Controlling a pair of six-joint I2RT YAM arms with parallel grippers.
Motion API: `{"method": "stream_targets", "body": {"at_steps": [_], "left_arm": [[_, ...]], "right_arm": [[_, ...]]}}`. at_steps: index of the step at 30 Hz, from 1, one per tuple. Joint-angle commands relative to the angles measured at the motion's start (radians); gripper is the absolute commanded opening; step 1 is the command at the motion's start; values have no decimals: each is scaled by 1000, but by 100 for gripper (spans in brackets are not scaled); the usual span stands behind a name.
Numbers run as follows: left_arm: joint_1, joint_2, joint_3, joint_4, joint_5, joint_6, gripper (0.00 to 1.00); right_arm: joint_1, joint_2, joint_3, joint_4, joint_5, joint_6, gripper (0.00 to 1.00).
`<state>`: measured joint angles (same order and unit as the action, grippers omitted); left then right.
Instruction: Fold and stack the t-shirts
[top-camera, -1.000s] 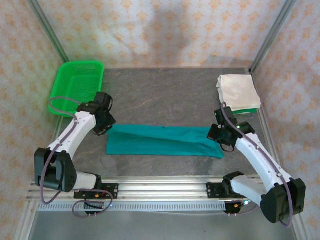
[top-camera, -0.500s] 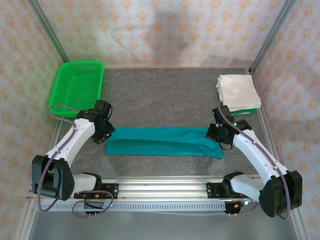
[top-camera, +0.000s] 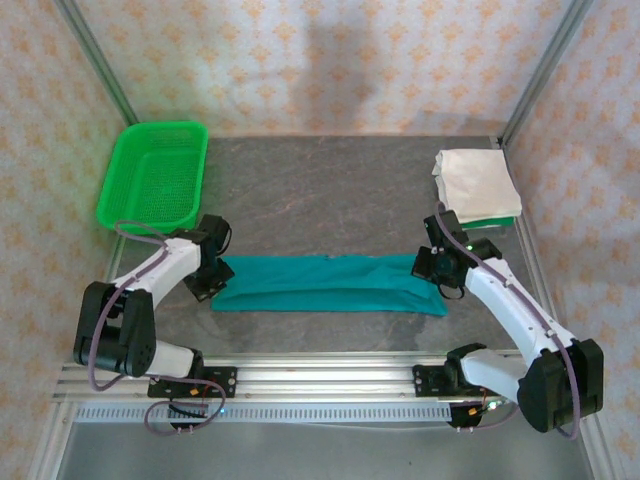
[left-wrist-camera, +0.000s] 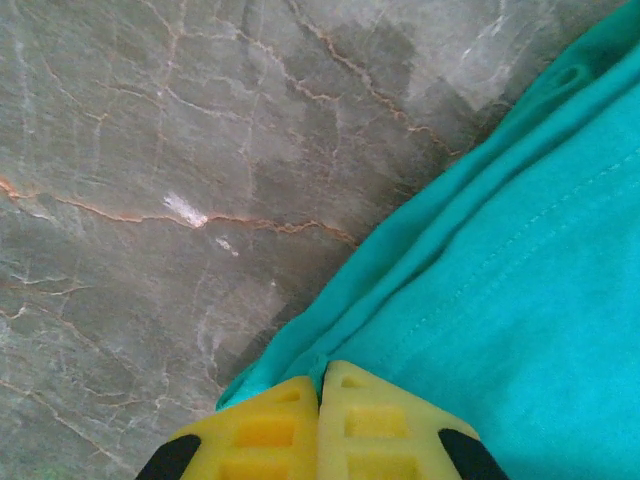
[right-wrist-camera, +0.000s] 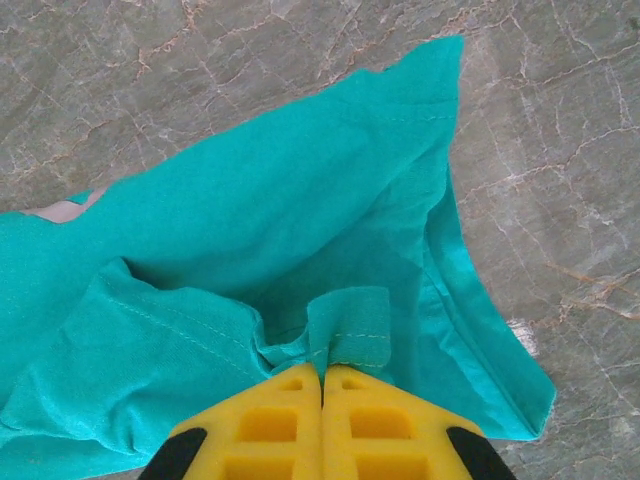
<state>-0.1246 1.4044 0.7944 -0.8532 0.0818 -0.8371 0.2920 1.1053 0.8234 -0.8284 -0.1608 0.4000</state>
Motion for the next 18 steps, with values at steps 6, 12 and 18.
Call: {"method": "stream_targets", "body": {"at_steps": [6,12,18], "left_arm": [[-5,-12,-21,28,-25,-11,14],[-5,-108,-18,20,-19,-15,62],[-28,-144,86,-22,-30,23,89]], "right_arm": [[4,46,4,38,-33,11,1],[5,31,21,28,-28,10,41],[16,17,67,15,-4,-22,61]]}}
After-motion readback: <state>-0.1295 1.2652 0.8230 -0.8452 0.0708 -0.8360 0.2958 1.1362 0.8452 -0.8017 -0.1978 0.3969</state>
